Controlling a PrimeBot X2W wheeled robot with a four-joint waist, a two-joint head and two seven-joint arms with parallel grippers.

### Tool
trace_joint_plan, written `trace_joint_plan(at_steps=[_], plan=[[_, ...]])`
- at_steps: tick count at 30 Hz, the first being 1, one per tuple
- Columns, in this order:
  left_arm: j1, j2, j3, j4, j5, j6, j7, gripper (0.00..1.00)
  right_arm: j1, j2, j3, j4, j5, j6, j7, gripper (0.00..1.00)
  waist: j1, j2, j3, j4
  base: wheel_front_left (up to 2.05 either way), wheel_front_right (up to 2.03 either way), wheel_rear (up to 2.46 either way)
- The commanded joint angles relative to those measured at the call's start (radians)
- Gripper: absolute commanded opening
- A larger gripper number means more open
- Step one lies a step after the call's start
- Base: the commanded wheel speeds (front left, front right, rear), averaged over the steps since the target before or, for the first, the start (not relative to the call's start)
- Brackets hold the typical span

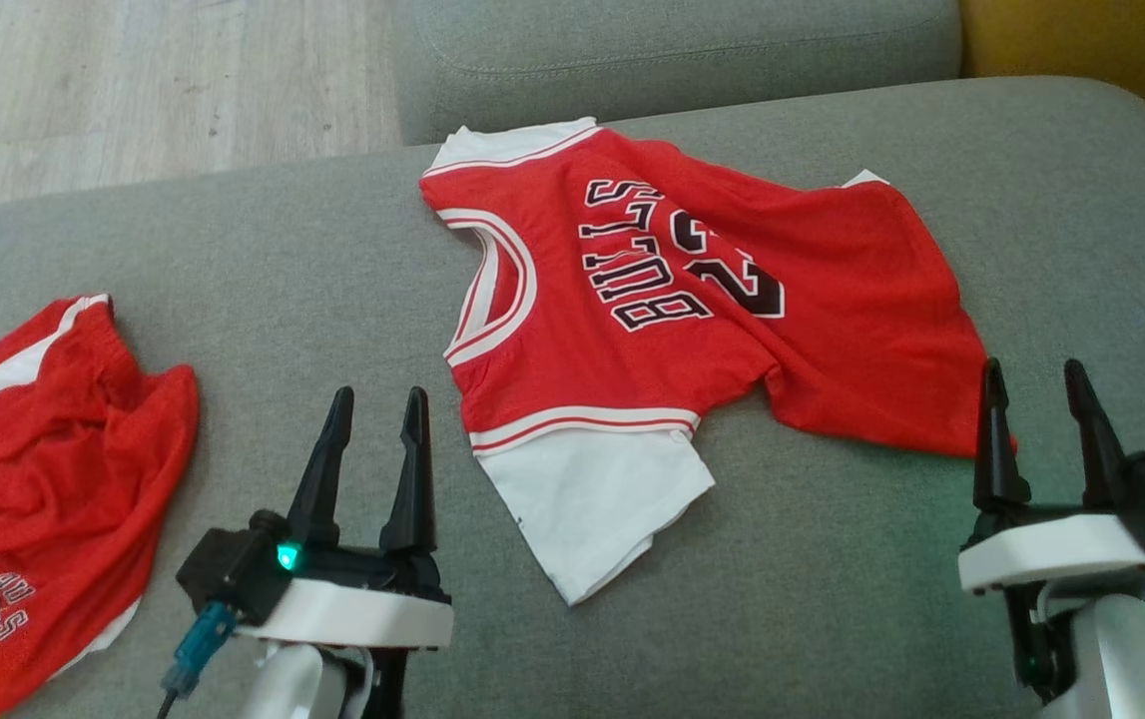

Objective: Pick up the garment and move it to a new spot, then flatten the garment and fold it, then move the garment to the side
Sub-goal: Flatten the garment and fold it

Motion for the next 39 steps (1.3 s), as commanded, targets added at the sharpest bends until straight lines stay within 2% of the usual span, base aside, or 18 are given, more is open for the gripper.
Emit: trace_joint_plan(at_steps=[1, 5, 13, 21, 28, 33, 37, 38, 39], plan=[[-0.027, 0.004, 0.027, -0.035, 0.001, 0.003, -0.005, 1.00, -0.036, -0.001, 0.022, -0.042, -0.009, -0.001, -0.011, 1.00, 0.0001, -0.0001, 0.001, -0.001, 0.00, 0.00, 0.00], [-0.033, 0.004, -0.007, -0.003, -0.004, 0.005, -0.005, 1.00, -0.043, 0.000, 0.027, -0.055, 0.007, -0.001, -0.011, 1.00, 0.0001, -0.0001, 0.011, -0.002, 0.00, 0.00, 0.00], [-0.084, 0.004, -0.146, 0.185, -0.041, 0.019, 0.011, 1.00, -0.050, 0.000, 0.025, -0.054, 0.032, -0.001, -0.011, 1.00, 0.0001, -0.0001, 0.031, -0.008, 0.00, 0.00, 0.00], [-0.110, 0.004, -0.250, 0.290, -0.131, 0.058, 0.147, 1.00, -0.063, 0.000, 0.030, -0.041, 0.044, -0.001, -0.011, 1.00, 0.0001, -0.0001, 0.048, -0.034, 0.00, 0.00, 0.00], [-0.109, 0.010, -0.301, 0.345, -0.122, 0.136, 0.289, 1.00, -0.072, 0.000, 0.041, -0.033, 0.061, -0.001, -0.011, 1.00, 0.0001, -0.0001, 0.047, -0.055, 0.00, 0.00, 0.00], [-0.105, 0.016, -0.323, 0.337, -0.132, 0.125, 0.355, 1.00, -0.075, 0.000, 0.050, -0.031, 0.072, -0.001, -0.011, 1.00, 0.0001, -0.0001, 0.048, -0.067, 0.00, 0.00, 0.00], [-0.101, 0.016, -0.339, 0.298, -0.143, 0.096, 0.363, 1.00, -0.078, 0.000, 0.050, -0.028, 0.077, -0.001, -0.011, 1.00, 0.0001, -0.0001, 0.049, -0.077, 0.00, 0.00, 0.00], [-0.102, 0.015, -0.344, 0.278, -0.147, 0.082, 0.350, 0.98, -0.080, 0.000, 0.051, -0.026, 0.078, -0.001, -0.011, 1.00, 0.0001, -0.0001, 0.050, -0.082, 0.00, 0.00, 0.00], [-0.102, 0.015, -0.347, 0.269, -0.149, 0.075, 0.342, 0.80, -0.081, 0.000, 0.052, -0.024, 0.078, -0.001, -0.011, 1.00, 0.0001, -0.0001, 0.049, -0.084, 0.00, 0.00, 0.00]])
